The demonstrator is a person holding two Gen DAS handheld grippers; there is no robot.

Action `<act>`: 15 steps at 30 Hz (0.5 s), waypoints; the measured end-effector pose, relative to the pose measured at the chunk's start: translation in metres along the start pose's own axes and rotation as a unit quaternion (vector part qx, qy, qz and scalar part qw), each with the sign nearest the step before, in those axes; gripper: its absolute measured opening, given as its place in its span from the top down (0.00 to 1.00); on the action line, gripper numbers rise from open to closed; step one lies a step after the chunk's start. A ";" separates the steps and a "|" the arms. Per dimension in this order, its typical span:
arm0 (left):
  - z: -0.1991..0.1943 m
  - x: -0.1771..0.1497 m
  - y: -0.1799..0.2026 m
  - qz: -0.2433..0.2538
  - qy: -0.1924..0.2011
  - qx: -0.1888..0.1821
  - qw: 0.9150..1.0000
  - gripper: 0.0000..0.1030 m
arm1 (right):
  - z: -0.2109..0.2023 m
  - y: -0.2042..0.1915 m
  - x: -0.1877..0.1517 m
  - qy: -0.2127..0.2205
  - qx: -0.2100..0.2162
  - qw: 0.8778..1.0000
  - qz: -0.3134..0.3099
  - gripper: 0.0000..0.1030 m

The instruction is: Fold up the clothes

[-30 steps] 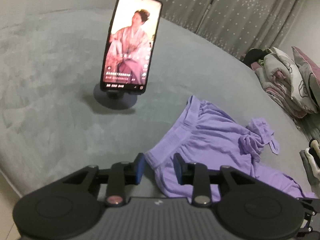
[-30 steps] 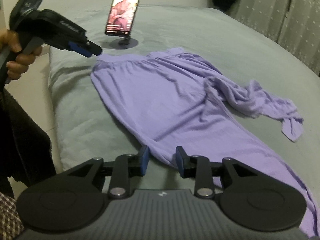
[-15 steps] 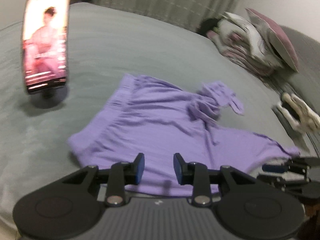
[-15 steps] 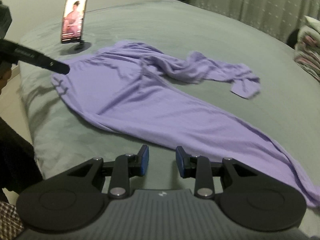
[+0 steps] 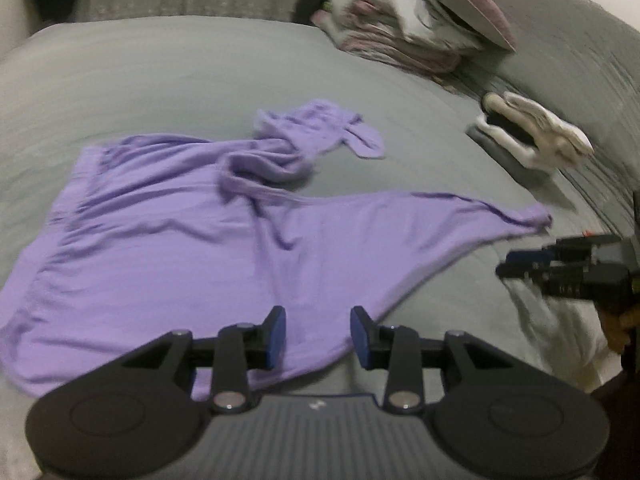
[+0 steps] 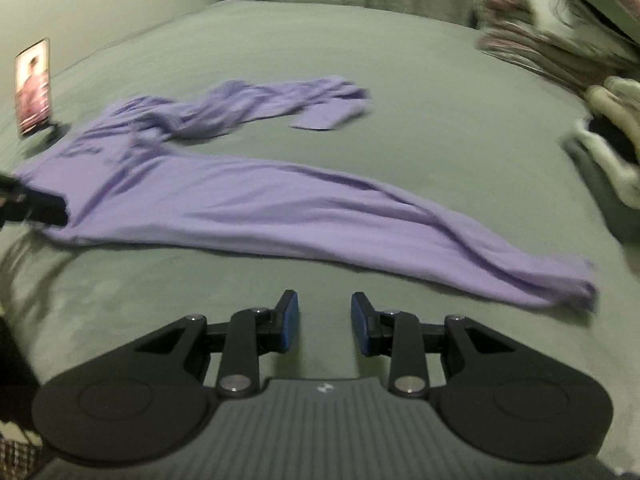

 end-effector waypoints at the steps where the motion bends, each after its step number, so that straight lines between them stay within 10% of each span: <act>1: 0.005 0.000 0.006 0.007 -0.003 -0.004 1.000 0.65 | -0.002 0.008 -0.001 0.002 -0.009 1.000 0.007 0.67; 15: 0.053 0.006 0.077 0.078 -0.023 -0.055 0.995 0.65 | -0.017 0.084 -0.002 0.043 -0.091 0.990 0.104 0.67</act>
Point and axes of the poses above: each gripper's, at about its wrist camera, not at the fingertips, and z roughly the way its jaws point, y to its right, x to its top, the point moved 3 cm from there along z, roughly the way its jaws point, and after that the axes turned 15 degrees about y, right-handed, at the moved point
